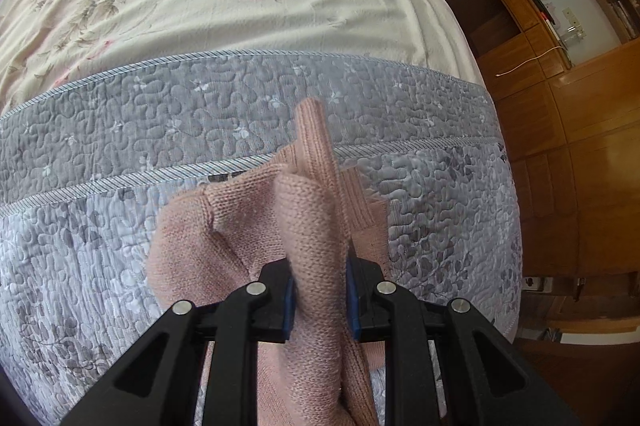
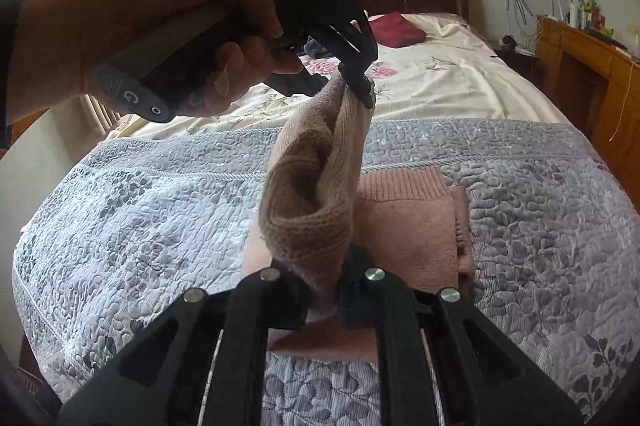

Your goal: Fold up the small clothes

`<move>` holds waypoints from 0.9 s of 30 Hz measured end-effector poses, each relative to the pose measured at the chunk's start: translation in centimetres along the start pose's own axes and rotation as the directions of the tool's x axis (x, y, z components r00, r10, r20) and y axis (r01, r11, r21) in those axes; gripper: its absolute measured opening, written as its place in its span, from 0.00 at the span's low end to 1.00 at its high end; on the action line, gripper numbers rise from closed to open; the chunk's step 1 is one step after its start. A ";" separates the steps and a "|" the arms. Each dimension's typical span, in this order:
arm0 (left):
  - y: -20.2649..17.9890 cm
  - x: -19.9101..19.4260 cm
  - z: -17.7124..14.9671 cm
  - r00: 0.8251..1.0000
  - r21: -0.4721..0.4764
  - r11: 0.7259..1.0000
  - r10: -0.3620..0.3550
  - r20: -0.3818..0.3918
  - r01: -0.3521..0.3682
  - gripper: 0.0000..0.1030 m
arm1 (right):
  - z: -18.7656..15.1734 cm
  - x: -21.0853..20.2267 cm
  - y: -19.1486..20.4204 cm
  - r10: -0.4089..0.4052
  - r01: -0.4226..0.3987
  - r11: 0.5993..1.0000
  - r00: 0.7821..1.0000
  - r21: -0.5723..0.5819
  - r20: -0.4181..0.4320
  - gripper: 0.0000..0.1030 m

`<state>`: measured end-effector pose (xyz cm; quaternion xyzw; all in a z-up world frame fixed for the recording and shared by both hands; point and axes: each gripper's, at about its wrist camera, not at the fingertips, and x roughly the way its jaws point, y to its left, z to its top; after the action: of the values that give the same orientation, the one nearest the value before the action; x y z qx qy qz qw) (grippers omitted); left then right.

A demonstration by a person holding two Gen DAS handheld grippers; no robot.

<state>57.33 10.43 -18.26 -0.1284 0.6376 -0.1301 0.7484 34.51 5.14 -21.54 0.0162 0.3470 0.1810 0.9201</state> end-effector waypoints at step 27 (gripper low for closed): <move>-12.0 14.2 -4.1 0.874 0.202 0.851 0.465 0.139 -0.485 0.20 | -10.4 4.3 -14.8 0.301 -0.259 0.823 0.954 0.506 -0.001 0.09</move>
<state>55.07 -5.99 -27.64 0.1154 0.5975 -0.0086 0.7935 35.59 -8.18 -34.47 0.2977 0.4126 0.2182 0.8328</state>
